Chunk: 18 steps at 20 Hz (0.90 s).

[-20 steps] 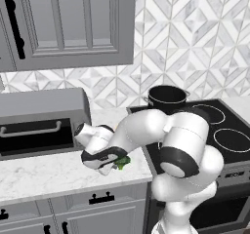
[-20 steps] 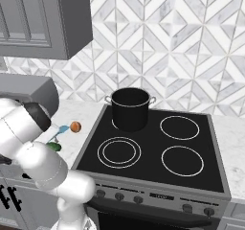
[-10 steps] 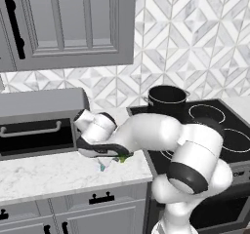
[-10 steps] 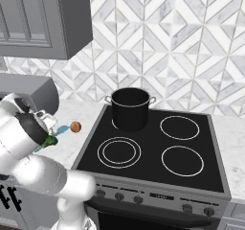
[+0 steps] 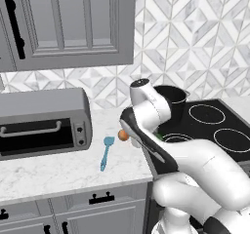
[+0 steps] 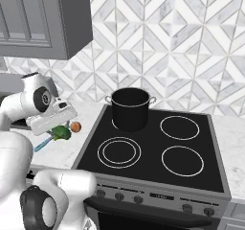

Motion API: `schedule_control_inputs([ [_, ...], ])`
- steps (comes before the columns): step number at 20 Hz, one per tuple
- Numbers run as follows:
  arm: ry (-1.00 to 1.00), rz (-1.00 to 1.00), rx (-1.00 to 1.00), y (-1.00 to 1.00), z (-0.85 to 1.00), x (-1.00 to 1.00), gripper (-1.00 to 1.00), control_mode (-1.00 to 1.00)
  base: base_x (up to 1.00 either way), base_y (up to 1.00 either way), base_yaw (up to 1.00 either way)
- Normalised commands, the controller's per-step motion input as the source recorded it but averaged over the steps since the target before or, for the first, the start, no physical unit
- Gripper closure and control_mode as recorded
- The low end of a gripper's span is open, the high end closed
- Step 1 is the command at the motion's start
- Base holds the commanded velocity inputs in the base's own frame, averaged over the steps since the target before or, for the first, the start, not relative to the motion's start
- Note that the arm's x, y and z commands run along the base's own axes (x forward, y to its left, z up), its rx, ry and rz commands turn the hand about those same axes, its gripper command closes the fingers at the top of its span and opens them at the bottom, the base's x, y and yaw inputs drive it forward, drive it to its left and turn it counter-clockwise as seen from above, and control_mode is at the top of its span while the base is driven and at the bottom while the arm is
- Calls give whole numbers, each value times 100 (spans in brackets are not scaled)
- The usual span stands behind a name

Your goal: Put the broccoli and onion in the pot. Retrieve the spatula and lightly stir the vegetables in the pot.

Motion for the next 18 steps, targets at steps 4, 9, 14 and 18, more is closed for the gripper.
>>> schedule_control_inputs([
  [4, 0, 0, 45, -100, 76, 0, 100, -100, 0, 0, 0],
  [9, 3, 0, 46, -100, 59, 18, 100, -100, 0, 0, 0],
  [14, 3, 0, 38, -87, 62, 61, 100, -100, 0, 0, 0],
  [18, 0, 0, 24, -34, 63, 64, 100, -100, 0, 0, 0],
])
